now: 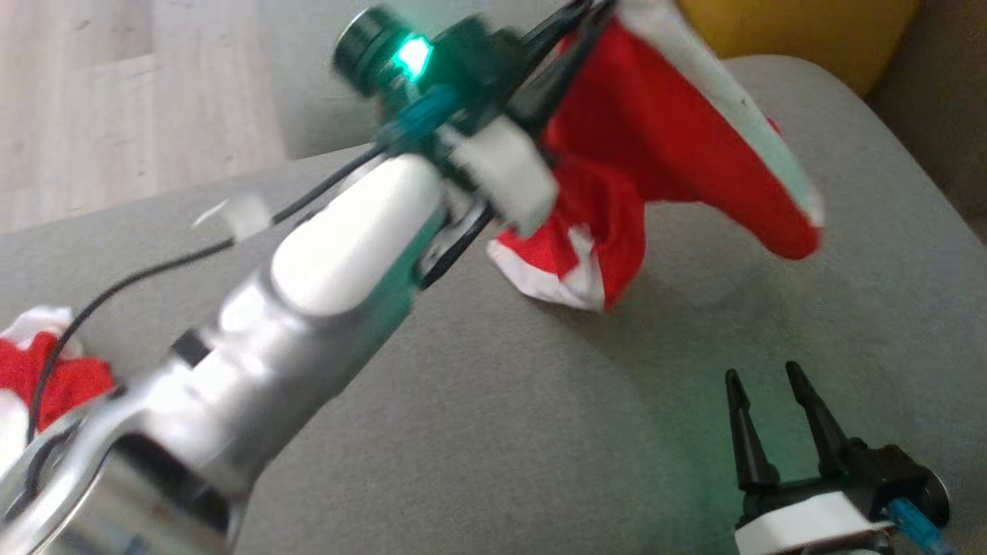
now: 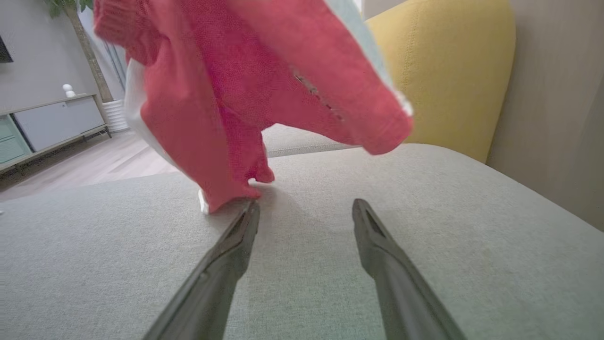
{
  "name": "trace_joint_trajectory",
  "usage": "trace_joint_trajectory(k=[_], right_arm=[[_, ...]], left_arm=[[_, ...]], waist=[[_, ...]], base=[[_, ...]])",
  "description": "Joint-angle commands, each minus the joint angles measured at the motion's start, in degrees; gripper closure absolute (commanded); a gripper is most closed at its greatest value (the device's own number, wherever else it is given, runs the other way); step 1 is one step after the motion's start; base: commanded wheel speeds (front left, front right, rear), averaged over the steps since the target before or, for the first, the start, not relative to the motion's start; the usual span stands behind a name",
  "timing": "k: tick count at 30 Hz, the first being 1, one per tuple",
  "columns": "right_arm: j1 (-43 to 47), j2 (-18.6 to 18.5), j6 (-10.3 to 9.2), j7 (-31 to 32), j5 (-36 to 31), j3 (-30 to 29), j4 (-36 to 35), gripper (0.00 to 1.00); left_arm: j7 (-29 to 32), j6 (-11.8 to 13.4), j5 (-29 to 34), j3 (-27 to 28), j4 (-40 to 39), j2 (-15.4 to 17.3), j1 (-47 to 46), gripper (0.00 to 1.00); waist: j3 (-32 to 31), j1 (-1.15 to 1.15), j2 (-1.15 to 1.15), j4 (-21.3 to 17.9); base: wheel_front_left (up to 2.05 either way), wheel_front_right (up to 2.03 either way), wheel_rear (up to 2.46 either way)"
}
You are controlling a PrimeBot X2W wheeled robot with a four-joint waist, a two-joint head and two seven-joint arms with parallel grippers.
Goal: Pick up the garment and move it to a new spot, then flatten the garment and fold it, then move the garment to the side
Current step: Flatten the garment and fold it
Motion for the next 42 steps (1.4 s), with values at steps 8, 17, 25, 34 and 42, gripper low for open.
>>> trace_joint_trajectory(k=[8, 17, 25, 34, 42], right_arm=[[-0.9, -0.4, 0.37, -0.2, 1.3, -0.4, -2.6, 0.00], [-5.6, -0.4, 0.37, -0.2, 9.7, 0.4, 6.9, 0.00], [-17.0, -8.4, 0.37, 2.1, 25.5, 9.4, 15.6, 0.00], [-24.6, -16.6, 0.37, 6.1, 41.0, 22.2, 17.6, 0.00], [-26.3, -19.6, 0.37, 4.0, 47.7, 29.0, 17.9, 1.00]], left_arm=[[-1.1, 3.5, -4.3, 1.4, -6.1, 10.7, 17.8, 1.00], [-5.6, 7.6, -7.5, 3.7, -6.4, 17.8, 30.7, 1.00], [-7.5, 7.7, -6.3, 4.6, -2.7, 18.8, 28.7, 1.00], [-8.8, 6.9, -5.2, 4.7, 1.0, 17.1, 25.5, 1.00], [-9.5, 6.3, -4.8, 4.9, 3.1, 15.6, 24.5, 1.00]], waist=[[1.9, 0.00, 0.00, 6.7], [5.1, 0.00, 0.00, 13.0], [7.7, 0.00, 0.00, 16.8], [10.2, 0.00, 0.00, 19.2], [10.5, 0.00, 0.00, 19.7]], base=[[0.00, 0.00, 0.00], [0.00, 0.00, 0.00], [0.00, 0.00, 0.00], [0.00, 0.00, 0.00], [0.00, 0.00, 0.00]])
